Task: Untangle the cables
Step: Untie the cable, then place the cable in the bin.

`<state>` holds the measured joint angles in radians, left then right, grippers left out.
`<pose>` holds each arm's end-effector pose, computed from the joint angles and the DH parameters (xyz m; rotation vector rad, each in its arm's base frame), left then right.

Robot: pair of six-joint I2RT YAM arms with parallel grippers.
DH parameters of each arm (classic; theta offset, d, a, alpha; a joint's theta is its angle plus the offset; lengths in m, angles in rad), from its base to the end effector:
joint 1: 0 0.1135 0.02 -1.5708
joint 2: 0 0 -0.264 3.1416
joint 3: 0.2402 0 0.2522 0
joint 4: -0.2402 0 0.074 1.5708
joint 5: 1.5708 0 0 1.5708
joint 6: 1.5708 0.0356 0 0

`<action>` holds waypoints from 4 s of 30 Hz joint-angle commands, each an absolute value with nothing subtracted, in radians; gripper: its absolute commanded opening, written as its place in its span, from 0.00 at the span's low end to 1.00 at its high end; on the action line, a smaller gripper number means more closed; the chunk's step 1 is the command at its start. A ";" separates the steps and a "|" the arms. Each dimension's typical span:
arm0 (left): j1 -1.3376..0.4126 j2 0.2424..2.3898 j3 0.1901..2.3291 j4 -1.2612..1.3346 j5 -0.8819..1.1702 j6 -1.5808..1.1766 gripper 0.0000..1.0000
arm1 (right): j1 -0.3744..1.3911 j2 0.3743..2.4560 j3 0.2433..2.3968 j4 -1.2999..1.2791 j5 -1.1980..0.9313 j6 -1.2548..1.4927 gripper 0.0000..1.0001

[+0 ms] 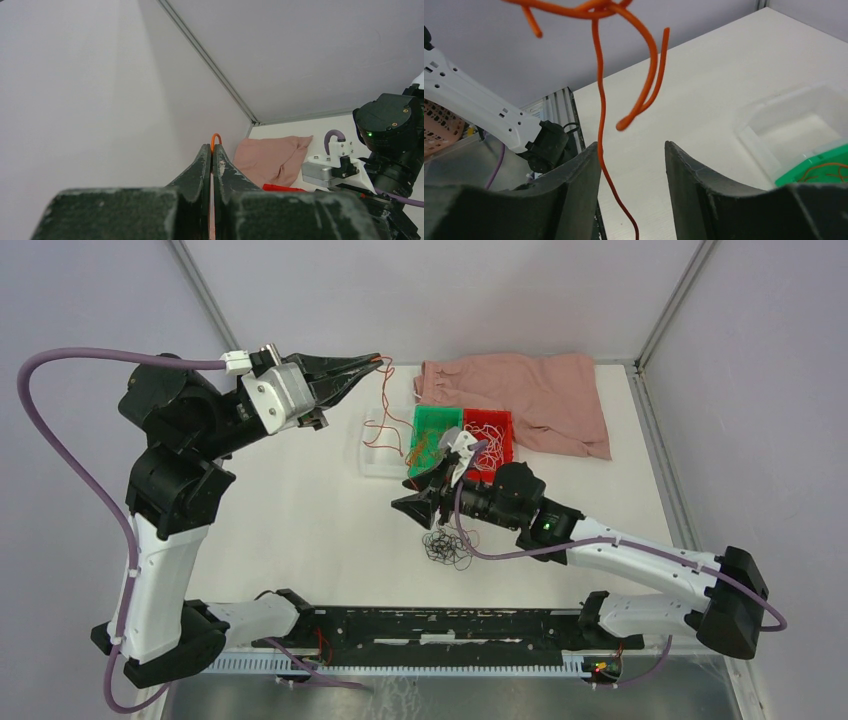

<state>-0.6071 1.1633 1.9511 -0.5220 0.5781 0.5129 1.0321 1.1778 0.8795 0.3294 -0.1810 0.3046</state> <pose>0.1087 -0.0992 0.5991 1.0939 0.8138 -0.4557 0.1380 0.2433 0.3461 -0.7360 1.4964 1.1796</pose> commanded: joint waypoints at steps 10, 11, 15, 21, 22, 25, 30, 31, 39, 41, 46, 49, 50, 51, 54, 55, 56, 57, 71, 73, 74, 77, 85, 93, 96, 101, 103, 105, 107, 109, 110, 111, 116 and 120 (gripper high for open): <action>-0.607 1.156 1.959 -0.483 0.584 0.499 0.03 | 1.031 1.125 0.852 0.361 -0.104 0.285 0.01; -0.608 1.156 1.959 -0.481 0.580 0.500 0.03 | 1.030 1.124 0.848 0.362 -0.109 0.286 0.01; -0.607 1.155 1.959 -0.471 0.556 0.521 0.03 | 1.029 1.112 0.812 0.377 -0.092 0.299 0.01; -0.607 1.152 1.966 -0.450 0.455 0.606 0.03 | 0.999 1.091 0.707 0.431 -0.062 0.352 0.01; -0.608 1.153 1.967 -0.443 0.436 0.629 0.03 | 0.992 1.091 0.689 0.439 -0.059 0.366 0.01; -0.607 1.152 1.968 -0.411 0.385 0.677 0.03 | 0.971 1.096 0.637 0.465 -0.049 0.404 0.01; -0.608 1.163 1.989 -0.383 0.329 0.750 0.03 | 0.945 1.092 0.575 0.476 -0.042 0.430 0.01; -0.607 1.165 1.989 -0.372 0.314 0.762 0.03 | 0.940 1.087 0.565 0.475 -0.040 0.433 0.01; -0.607 1.191 1.963 -0.157 0.072 0.805 0.03 | 0.902 1.026 0.502 0.453 -0.042 0.466 0.01; -0.607 1.197 1.973 -0.237 0.146 0.780 0.03 | 0.898 0.986 0.511 0.433 -0.049 0.473 0.01; -0.608 1.180 1.893 -0.368 0.342 0.662 0.03 | 0.858 0.881 0.632 0.304 -0.113 0.529 0.01; -0.609 1.168 1.812 -0.365 0.373 0.618 0.03 | 0.846 0.840 0.771 0.146 -0.099 0.497 0.01; -0.608 1.163 1.783 -0.356 0.380 0.613 0.03 | 0.842 0.832 0.812 0.098 -0.084 0.480 0.01; -0.609 1.160 1.743 -0.344 0.386 0.610 0.03 | 0.840 0.826 0.845 0.059 -0.073 0.459 0.01; -0.608 1.156 1.667 -0.302 0.398 0.595 0.03 | 0.833 0.824 0.933 -0.034 -0.026 0.403 0.01; -0.608 1.160 1.647 -0.291 0.400 0.593 0.03 | 0.831 0.826 0.957 -0.059 -0.006 0.395 0.01; -0.608 1.165 1.627 -0.278 0.404 0.592 0.03 | 0.828 0.829 0.979 -0.079 0.007 0.387 0.01; -0.608 1.171 1.605 -0.261 0.405 0.587 0.03 | 0.826 0.831 0.999 -0.101 0.016 0.380 0.01; -0.608 1.424 1.552 -0.093 0.370 0.555 0.03 | 0.818 0.767 1.009 -0.166 0.232 0.282 0.01; -0.605 1.458 1.549 -0.076 0.363 0.561 0.03 | 0.817 0.755 1.001 -0.169 0.250 0.274 0.01; -0.601 1.478 1.550 -0.071 0.365 0.558 0.03 | 0.818 0.750 0.999 -0.173 0.260 0.269 0.01; -0.594 1.528 1.549 -0.057 0.374 0.551 0.03 | 0.816 0.736 1.000 -0.195 0.288 0.250 0.01; -0.547 1.645 1.536 -0.010 0.431 0.411 0.03 | 0.815 0.712 0.993 -0.233 0.346 0.224 0.01; -0.507 1.709 1.501 0.008 0.503 0.311 0.03 | 0.813 0.712 0.990 -0.241 0.364 0.216 0.01; -0.506 1.718 1.491 0.010 0.517 0.317 0.03 | 0.811 0.715 0.992 -0.242 0.364 0.215 0.01; -0.493 1.756 1.489 -0.041 0.504 0.379 0.03 | 0.810 0.713 0.993 -0.245 0.366 0.207 0.01; -0.488 1.774 1.475 -0.065 0.475 0.427 0.03 | 0.809 0.720 0.993 -0.243 0.366 0.209 0.01; -0.489 1.791 1.457 -0.094 0.437 0.476 0.03 | 0.807 0.732 0.995 -0.237 0.357 0.216 0.01; -0.489 1.806 1.442 -0.123 0.422 0.513 0.03 | 0.806 0.750 1.002 -0.229 0.351 0.224 0.01; -0.489 1.821 1.426 -0.131 0.399 0.520 0.03 | 0.803 0.771 1.012 -0.217 0.346 0.231 0.00; -0.489 1.829 1.421 -0.131 0.396 0.517 0.03 | 0.801 0.784 1.019 -0.211 0.341 0.233 0.00; -0.489 1.835 1.417 -0.133 0.388 0.516 0.03 | 0.799 0.796 1.030 -0.205 0.334 0.234 0.01; -0.496 1.861 1.407 -0.148 0.361 0.529 0.22 | 0.777 0.875 1.078 -0.173 0.302 0.246 0.01; -0.483 1.891 1.443 -0.225 0.372 0.542 0.62 | 0.737 0.963 1.128 -0.138 0.253 0.292 0.01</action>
